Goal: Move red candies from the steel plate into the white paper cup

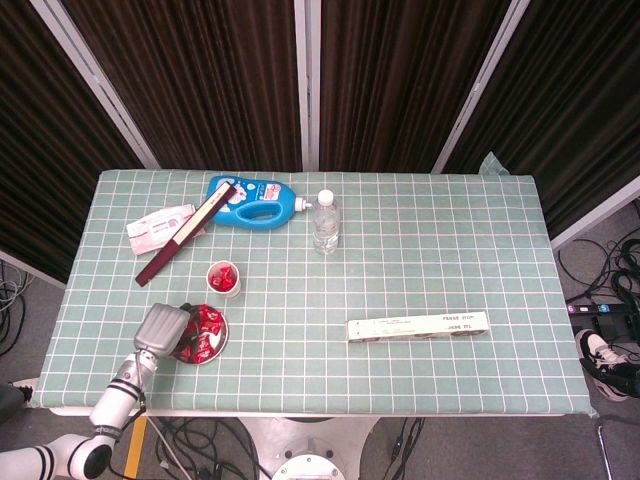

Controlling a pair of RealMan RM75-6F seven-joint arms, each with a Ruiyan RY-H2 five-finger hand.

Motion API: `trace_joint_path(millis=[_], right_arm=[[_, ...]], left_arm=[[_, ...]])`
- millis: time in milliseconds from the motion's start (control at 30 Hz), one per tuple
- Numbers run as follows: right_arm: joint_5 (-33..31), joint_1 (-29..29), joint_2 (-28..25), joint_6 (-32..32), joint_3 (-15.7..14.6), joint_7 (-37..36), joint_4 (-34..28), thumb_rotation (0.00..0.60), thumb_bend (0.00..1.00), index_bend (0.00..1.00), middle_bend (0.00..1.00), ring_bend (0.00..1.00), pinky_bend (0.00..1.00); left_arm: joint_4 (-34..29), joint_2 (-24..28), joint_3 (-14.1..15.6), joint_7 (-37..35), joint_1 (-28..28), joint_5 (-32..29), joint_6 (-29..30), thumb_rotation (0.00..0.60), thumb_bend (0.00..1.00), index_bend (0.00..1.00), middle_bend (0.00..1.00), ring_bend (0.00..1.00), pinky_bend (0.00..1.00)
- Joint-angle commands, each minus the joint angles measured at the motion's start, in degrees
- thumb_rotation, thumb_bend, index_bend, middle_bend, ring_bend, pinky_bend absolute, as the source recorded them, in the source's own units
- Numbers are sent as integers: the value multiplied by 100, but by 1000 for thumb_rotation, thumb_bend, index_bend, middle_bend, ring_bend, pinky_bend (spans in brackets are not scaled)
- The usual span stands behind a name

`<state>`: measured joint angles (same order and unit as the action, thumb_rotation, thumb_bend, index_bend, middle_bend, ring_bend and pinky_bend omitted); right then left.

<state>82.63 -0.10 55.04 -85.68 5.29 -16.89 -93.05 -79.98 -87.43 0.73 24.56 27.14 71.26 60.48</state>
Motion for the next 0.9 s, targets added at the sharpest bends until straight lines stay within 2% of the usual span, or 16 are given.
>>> trace_joint_path(millis=[33,167,467,700,900], right_arm=[[-8,0,-6,7,0,1,-8,600,29,0,138,0,362],[-8,-7,-21,-4,-1,14,-31,600,28,0,138,0,363],[1,-3,-31,-9,-2,57,-71,600,29,0,138,0,364],[18,-20,-49,-38,-8,37,-92,600,29,0,138,0,364],[55,-30,-57,-56,-21,-30,-69,600,29,0,138,0,365]], left_arm=[[119,-67,-22,16,26,0,-46,600,315,474,513,935,1000],[258,-116,-27,105,24,-46,-86,600,322,500,555,937,1000],[305,-113,-26,207,-14,-111,-120,600,329,522,574,937,1000],[394,-130,-64,-119,-9,9,-156,600,404,634,724,955,1000],[-58,188,-207,-427,-4,254,89,600,425,657,744,960,1000]])
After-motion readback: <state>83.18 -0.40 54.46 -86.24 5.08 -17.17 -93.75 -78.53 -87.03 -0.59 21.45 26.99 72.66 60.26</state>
